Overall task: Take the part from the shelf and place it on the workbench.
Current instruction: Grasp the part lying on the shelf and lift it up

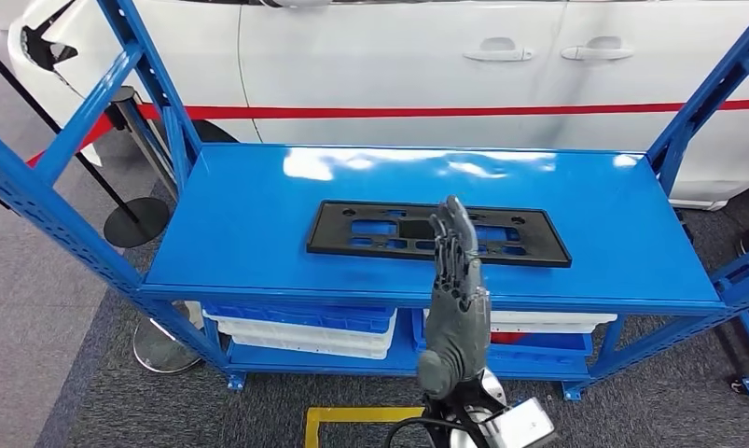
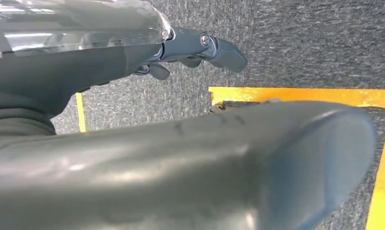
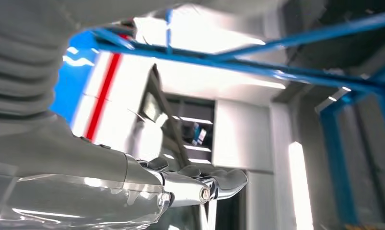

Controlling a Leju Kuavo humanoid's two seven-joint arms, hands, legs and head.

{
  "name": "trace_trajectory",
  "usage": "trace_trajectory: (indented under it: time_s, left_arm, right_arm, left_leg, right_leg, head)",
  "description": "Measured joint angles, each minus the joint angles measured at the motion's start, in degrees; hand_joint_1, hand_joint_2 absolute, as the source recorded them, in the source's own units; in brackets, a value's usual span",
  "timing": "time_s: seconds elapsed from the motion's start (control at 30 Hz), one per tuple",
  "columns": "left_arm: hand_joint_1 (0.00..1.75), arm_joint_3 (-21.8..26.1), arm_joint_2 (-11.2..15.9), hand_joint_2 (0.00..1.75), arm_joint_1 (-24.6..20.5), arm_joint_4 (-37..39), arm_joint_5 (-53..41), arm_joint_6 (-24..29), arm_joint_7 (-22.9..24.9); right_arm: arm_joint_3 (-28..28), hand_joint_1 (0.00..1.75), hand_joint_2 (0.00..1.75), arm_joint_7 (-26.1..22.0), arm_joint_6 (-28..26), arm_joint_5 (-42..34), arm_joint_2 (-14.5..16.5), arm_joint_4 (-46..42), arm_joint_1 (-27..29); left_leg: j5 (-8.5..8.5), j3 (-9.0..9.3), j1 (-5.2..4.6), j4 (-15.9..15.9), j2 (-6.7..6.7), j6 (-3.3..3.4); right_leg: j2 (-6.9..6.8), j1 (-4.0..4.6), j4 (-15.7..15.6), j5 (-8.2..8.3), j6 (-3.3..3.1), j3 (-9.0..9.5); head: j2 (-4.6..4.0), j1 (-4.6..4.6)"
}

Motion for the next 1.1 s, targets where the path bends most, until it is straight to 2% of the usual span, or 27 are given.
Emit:
trace_trajectory:
  time_s: [0.03,0.07,0.1,0.13,0.17,0.23,0.27,0.37,0.4,0.47,0.53,0.57,0.6,0.63,0.67,0.73,0.77,0.83,0.9,0.93,0.97,1.03,1.07,1.1]
  left_arm:
    - [0.0,0.0,0.0,0.0,0.0,0.0,0.0,0.0,0.0]
    - [0.0,0.0,0.0,0.0,0.1,0.0,0.0,0.0,0.0]
    - [0.0,0.0,0.0,0.0,0.1,0.0,0.0,-0.1,0.0]
    - [0.0,0.0,0.0,0.0,0.1,0.0,0.0,-0.1,0.0]
    - [0.0,-0.1,0.0,0.0,0.1,0.0,0.0,0.0,0.0]
    - [0.0,-0.2,-0.1,0.0,0.0,0.0,-0.2,0.0,0.0]
    - [0.0,-0.3,-0.1,0.0,0.1,0.0,-0.3,0.0,0.0]
    - [0.0,-0.3,-0.1,0.0,0.1,0.0,-0.4,0.0,-0.1]
    - [0.0,-0.3,-0.1,0.0,0.1,0.0,-0.4,0.0,-0.2]
    - [0.0,-0.4,-0.2,0.0,0.1,0.0,-0.4,0.0,-0.4]
    - [0.0,-0.4,-0.3,0.0,0.2,0.0,-0.4,-0.1,-0.5]
    - [0.0,-0.4,-0.3,0.0,0.3,0.1,-0.4,-0.1,-0.6]
    - [0.0,-0.4,-0.3,0.0,0.4,0.1,-0.4,-0.2,-0.6]
    - [0.0,-0.4,-0.3,0.0,0.5,0.1,-0.4,-0.2,-0.7]
    - [0.0,-0.4,-0.3,0.0,0.5,0.1,-0.5,-0.3,-0.8]
    - [0.0,-0.4,-0.3,0.0,0.4,0.1,-0.5,-0.3,-0.9]
    - [0.0,-0.5,-0.4,0.0,0.4,0.1,-0.6,-0.3,-1.0]
    - [0.0,-0.6,-0.4,0.0,0.4,0.1,-0.7,-0.4,-1.0]
    - [0.0,-0.8,-0.5,0.0,0.5,0.1,-0.8,-0.4,-1.0]
    - [0.0,-0.8,-0.5,0.0,0.5,0.1,-0.8,-0.4,-1.0]
    - [0.0,-0.9,-0.6,0.0,0.4,0.1,-0.8,-0.4,-1.1]
    - [0.0,-0.9,-0.7,0.0,0.4,0.1,-0.8,-0.4,-1.1]
    - [0.0,-0.9,-0.7,0.0,0.5,0.1,-0.8,-0.4,-1.1]
    - [0.0,-0.9,-0.7,0.0,0.5,0.1,-0.8,-0.4,-1.1]
  right_arm:
    - [0.0,0.0,1.75,0.5,0.4,0.0,0.0,0.5,0.1]
    - [0.0,0.0,1.75,1.0,0.7,0.1,0.0,1.0,0.2]
    - [0.0,0.0,1.75,1.5,1.0,0.1,0.0,1.4,0.3]
    - [0.0,0.0,1.75,2.1,1.3,0.3,0.0,1.8,0.3]
    - [0.0,0.0,1.75,2.9,1.5,0.6,0.0,2.1,0.2]
    - [0.0,0.0,1.75,4.7,2.0,1.9,0.0,3.0,0.1]
    - [0.0,0.0,1.75,5.7,2.3,2.7,0.0,3.6,0.0]
    - [0.0,0.0,1.75,10.2,3.4,7.4,-0.2,7.4,-0.8]
    - [0.0,0.0,1.75,11.8,3.8,9.4,-0.2,9.4,-1.3]
    - [0.2,0.0,1.75,13.8,4.0,12.7,-0.3,13.5,-2.4]
    - [0.3,0.0,1.75,14.8,3.4,15.2,-0.5,17.1,-3.2]
    - [0.5,0.0,1.75,15.3,3.1,16.5,-0.6,18.7,-3.6]
    - [0.7,0.0,1.75,15.9,2.7,17.9,-0.7,20.2,-4.0]
    - [1.0,0.0,1.75,16.5,2.4,19.4,-0.8,21.5,-4.4]
    - [1.4,0.0,1.75,17.0,1.9,21.1,-0.9,22.6,-4.9]
    - [2.2,0.0,1.75,18.0,0.1,25.0,-0.9,24.5,-6.0]
    - [2.6,0.0,1.75,18.4,-1.1,27.0,-1.0,25.4,-6.6]
    - [3.5,0.0,1.75,19.2,-3.2,30.2,-1.0,26.9,-7.6]
    - [4.3,0.0,1.75,20.0,-4.7,32.4,-1.0,27.9,-8.5]
    - [4.6,0.0,1.75,20.3,-5.5,33.5,-1.0,28.3,-8.9]
    - [4.9,0.0,1.75,20.7,-6.6,34.8,-1.1,28.7,-9.3]
    - [5.5,0.0,1.75,21.7,-9.6,38.2,-1.2,29.6,-9.9]
    - [5.7,0.0,1.75,22.2,-11.5,40.4,-1.4,30.1,-10.0]
    - [6.0,0.0,1.75,22.4,-13.3,42.7,-1.5,30.5,-10.0]
  left_leg:
    - [0.01,-0.1,-0.02,0.0,0.01,0.0]
    - [0.0,-0.16,-0.03,0.1,0.0,0.0]
    - [-0.04,-0.19,-0.01,0.2,-0.03,-0.06]
    - [-0.12,-0.19,0.02,0.3,-0.09,-0.17]
    - [-0.28,-0.21,0.05,0.6,-0.16,-0.37]
    - [-0.73,-0.44,-0.11,1.2,-0.29,-1.0]
    - [-0.9,-0.55,-0.18,1.4,-0.31,-1.32]
    - [-1.23,-0.57,-0.01,1.6,-0.3,-2.26]
    - [-1.86,-0.87,0.07,2.3,-0.29,-2.58]
    - [-4.74,-3.11,0.24,7.3,-0.26,-3.09]
    - [-7.87,-6.74,0.37,14.7,-0.25,-3.41]
    - [-8.27,-7.9,0.4,16.9,-0.25,-3.48]
    - [-7.49,-8.04,0.42,17.0,-0.25,-3.46]
    - [-5.76,-7.11,0.42,14.7,-0.25,-3.35]
    - [-3.51,-5.36,0.42,10.9,-0.24,-3.12]
    - [-0.84,-2.15,0.21,3.8,-0.24,-2.51]
    - [-0.44,-1.37,0.06,2.1,-0.25,-2.2]
    - [-0.42,-1.27,-0.19,1.5,-0.28,-1.62]
    - [0.08,-1.05,0.01,0.8,-0.22,-0.93]
    - [0.33,-0.93,0.12,0.5,-0.18,-0.53]
    - [0.52,-0.85,0.18,0.3,-0.13,-0.24]
    - [0.56,-0.92,0.01,0.2,-0.1,0.08]
    - [0.54,-0.93,-0.06,0.2,-0.11,0.11]
    - [0.51,-0.92,-0.1,0.3,-0.13,0.12]
  right_leg:
    - [-0.01,-0.14,3.1,-1.33,0.21,-1.31]
    - [-0.03,-0.3,4.6,-1.65,0.4,-1.84]
    - [-0.07,-0.46,4.1,-0.94,0.56,-1.34]
    - [-0.12,-0.64,1.6,0.59,0.67,0.2]
    - [-0.18,-0.81,-2.3,2.18,0.71,2.36]
    - [-0.19,-0.81,-8.3,3.85,0.43,5.57]
    - [-0.13,-0.7,-9.5,3.88,0.13,6.14]
    - [0.0,-0.48,-9.8,3.96,-0.95,6.18]
    - [-0.02,-0.54,-10.0,4.05,-1.28,6.24]
    - [-0.16,-0.64,-10.2,4.16,-1.74,6.31]
    - [-0.34,-0.5,-10.2,4.13,-1.92,6.27]
    - [-0.39,-0.45,-10.2,4.11,-1.94,6.27]
    - [-0.37,-0.43,-10.2,4.1,-1.94,6.3]
    - [-0.33,-0.42,-10.2,4.09,-1.92,6.36]
    - [-0.29,-0.42,-10.1,4.07,-1.86,6.45]
    - [-0.26,-0.28,-10.1,4.02,-1.52,6.49]
    - [-0.25,-0.25,-10.1,4.05,-1.24,6.45]
    - [-0.26,-0.3,-10.3,4.23,-0.55,6.41]
    - [-0.29,-0.4,-9.8,3.81,0.11,6.29]
    - [-0.28,-0.4,-8.5,2.85,0.34,5.69]
    - [-0.29,-0.42,-5.8,1.27,0.49,4.49]
    - [-0.28,-0.43,1.4,-2.18,0.63,1.01]
    - [-0.29,-0.45,4.2,-2.94,0.69,-0.32]
    - [-0.29,-0.45,4.9,-2.56,0.69,-0.74]
  head:
    - [0.0,-0.01]
    - [0.0,-0.01]
    - [0.0,-0.01]
    - [0.0,-0.01]
    - [0.0,0.0]
    - [-0.01,-0.02]
    - [-0.01,-0.06]
    - [0.0,-0.1]
    - [0.0,-0.11]
    - [0.0,-0.16]
    - [0.0,-0.17]
    - [0.0,-0.18]
    - [0.0,-0.17]
    - [0.0,-0.18]
    - [0.0,-0.18]
    - [0.0,-0.18]
    - [0.0,-0.16]
    - [0.0,-0.15]
    - [0.0,-0.1]
    - [0.0,-0.06]
    - [0.0,-0.01]
    - [0.0,0.04]
    - [0.0,0.04]
    - [0.0,0.04]
